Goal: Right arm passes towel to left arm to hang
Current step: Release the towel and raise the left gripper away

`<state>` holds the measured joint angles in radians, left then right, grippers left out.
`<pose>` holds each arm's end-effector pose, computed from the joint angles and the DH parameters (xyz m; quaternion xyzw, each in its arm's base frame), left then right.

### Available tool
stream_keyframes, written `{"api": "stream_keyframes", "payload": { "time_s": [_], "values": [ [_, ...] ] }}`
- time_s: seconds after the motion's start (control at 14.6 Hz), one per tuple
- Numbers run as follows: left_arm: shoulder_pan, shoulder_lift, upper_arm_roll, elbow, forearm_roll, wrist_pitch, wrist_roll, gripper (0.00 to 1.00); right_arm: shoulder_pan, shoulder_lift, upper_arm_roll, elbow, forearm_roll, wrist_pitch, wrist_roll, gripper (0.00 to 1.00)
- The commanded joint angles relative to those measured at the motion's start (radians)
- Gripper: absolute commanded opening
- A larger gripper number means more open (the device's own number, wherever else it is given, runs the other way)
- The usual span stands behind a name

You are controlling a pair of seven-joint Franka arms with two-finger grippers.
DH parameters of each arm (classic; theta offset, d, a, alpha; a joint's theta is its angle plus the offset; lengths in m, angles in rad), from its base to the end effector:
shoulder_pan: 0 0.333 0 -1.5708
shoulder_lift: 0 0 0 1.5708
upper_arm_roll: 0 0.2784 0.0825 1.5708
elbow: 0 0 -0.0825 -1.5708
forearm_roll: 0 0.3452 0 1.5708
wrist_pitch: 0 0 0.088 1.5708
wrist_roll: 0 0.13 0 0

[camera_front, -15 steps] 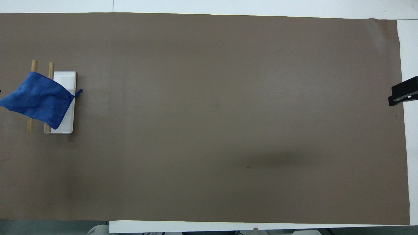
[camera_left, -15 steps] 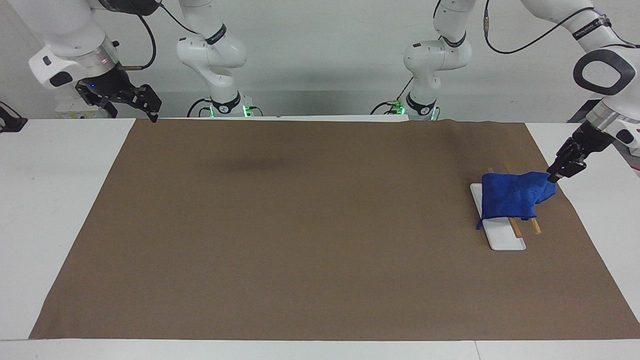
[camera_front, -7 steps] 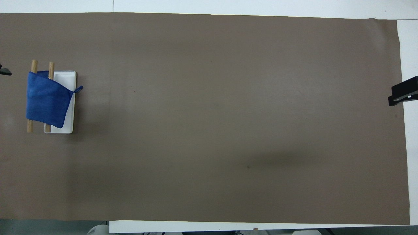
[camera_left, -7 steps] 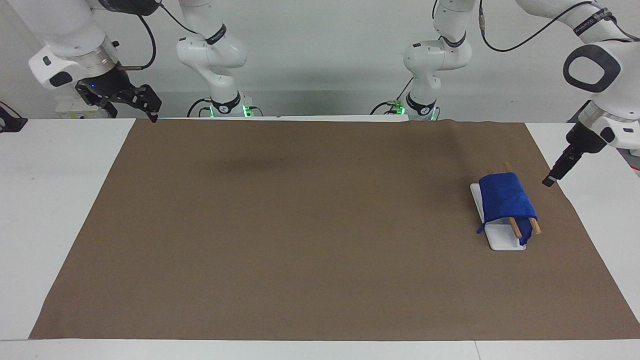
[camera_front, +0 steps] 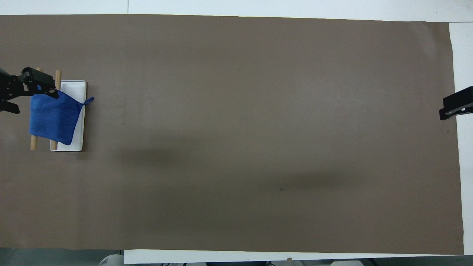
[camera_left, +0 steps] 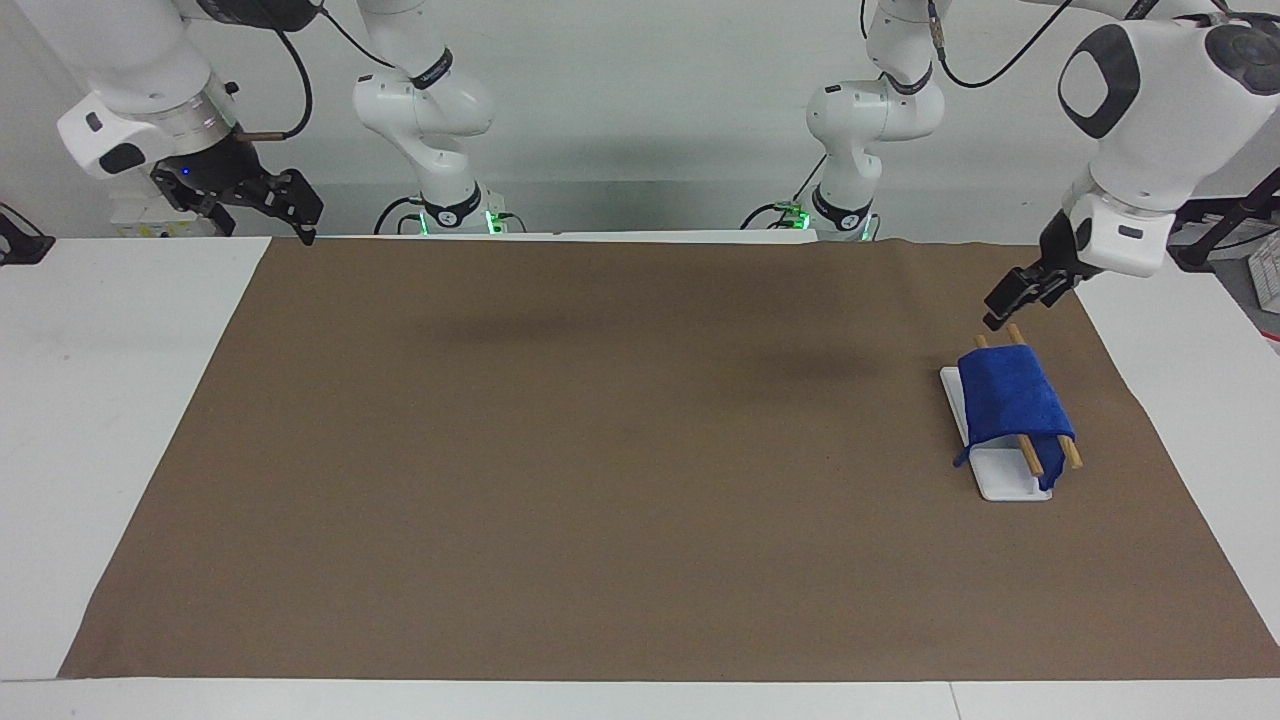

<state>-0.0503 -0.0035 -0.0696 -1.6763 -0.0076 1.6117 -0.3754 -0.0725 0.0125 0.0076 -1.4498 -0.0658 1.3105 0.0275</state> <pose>0.5094 -0.0624 0.5235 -0.9913 -0.1276 0.0305 0.0039 0.4858 -0.0414 0.5882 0.9952 -0.0520 -0.0764 0.0309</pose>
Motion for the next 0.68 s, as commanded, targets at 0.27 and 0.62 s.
{"api": "stream_keyframes", "payload": {
  "time_s": [0.27,0.62],
  "values": [
    [-0.040,0.005,0.017,0.059,0.026,0.028,0.336,1.00,-0.016,-0.023,0.009,-0.027,0.011,0.001,-0.014,1.00],
    [-0.042,0.005,0.025,0.055,0.026,0.037,0.354,1.00,-0.015,-0.023,0.009,-0.027,0.011,0.001,-0.014,1.00]
  ]
}}
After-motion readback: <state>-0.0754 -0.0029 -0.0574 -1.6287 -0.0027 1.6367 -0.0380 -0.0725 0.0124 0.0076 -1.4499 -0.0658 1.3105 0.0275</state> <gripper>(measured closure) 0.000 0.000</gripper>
